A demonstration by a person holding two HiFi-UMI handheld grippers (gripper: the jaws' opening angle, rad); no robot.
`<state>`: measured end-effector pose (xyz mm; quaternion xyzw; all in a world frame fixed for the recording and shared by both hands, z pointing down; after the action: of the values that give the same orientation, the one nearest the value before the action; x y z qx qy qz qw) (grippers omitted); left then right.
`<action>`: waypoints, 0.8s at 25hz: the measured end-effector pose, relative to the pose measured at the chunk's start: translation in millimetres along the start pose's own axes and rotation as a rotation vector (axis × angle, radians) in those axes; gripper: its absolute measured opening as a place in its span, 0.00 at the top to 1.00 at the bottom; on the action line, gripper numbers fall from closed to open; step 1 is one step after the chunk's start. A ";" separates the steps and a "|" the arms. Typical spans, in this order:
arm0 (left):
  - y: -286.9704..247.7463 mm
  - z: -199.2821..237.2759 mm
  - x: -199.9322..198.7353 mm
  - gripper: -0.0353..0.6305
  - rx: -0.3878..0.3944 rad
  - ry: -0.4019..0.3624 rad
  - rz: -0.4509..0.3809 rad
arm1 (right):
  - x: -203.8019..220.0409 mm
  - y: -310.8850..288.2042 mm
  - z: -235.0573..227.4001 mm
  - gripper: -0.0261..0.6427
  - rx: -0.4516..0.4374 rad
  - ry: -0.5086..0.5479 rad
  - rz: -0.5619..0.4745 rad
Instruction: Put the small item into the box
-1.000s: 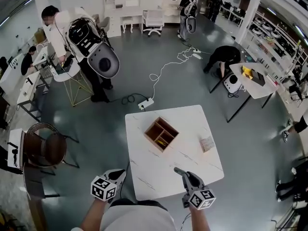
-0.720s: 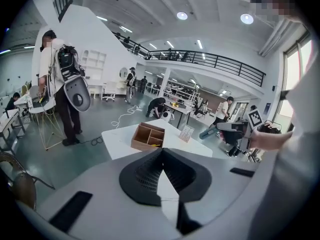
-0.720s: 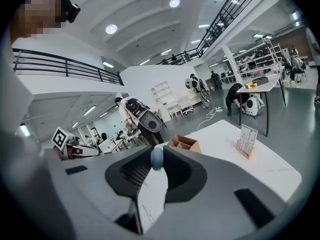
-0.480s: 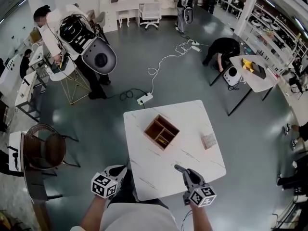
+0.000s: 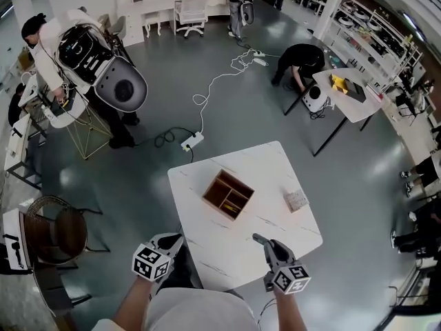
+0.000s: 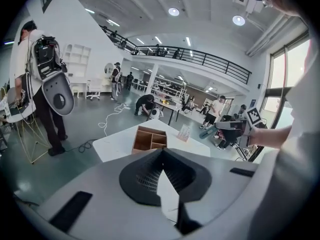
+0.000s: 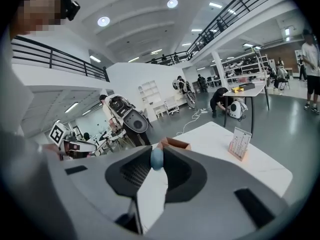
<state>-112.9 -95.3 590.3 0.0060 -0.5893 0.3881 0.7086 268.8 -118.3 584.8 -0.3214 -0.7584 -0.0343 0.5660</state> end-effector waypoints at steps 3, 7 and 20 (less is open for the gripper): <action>-10.5 19.0 -3.9 0.93 0.034 -0.002 0.012 | -4.3 -11.3 5.4 0.84 0.026 0.017 0.011; -27.5 40.2 -8.9 0.93 0.070 0.009 0.025 | -11.4 -25.7 8.2 0.84 0.056 0.036 0.033; -82.8 80.0 -8.1 0.93 0.180 -0.001 0.116 | 9.6 -84.9 3.6 0.84 0.117 0.027 0.108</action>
<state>-133.2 -194.8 645.0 0.0359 -0.5520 0.4798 0.6811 219.6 -179.6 618.4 -0.3278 -0.7331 0.0364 0.5949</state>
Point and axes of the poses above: the fingertips, and each gripper's own axes: y backward along the fingers, z to its left, x out of its underside, the point moved 8 cm from there along y, backward along the fingers, and after that the axes turned 7 degrees about -z, right-handed, at the moved point
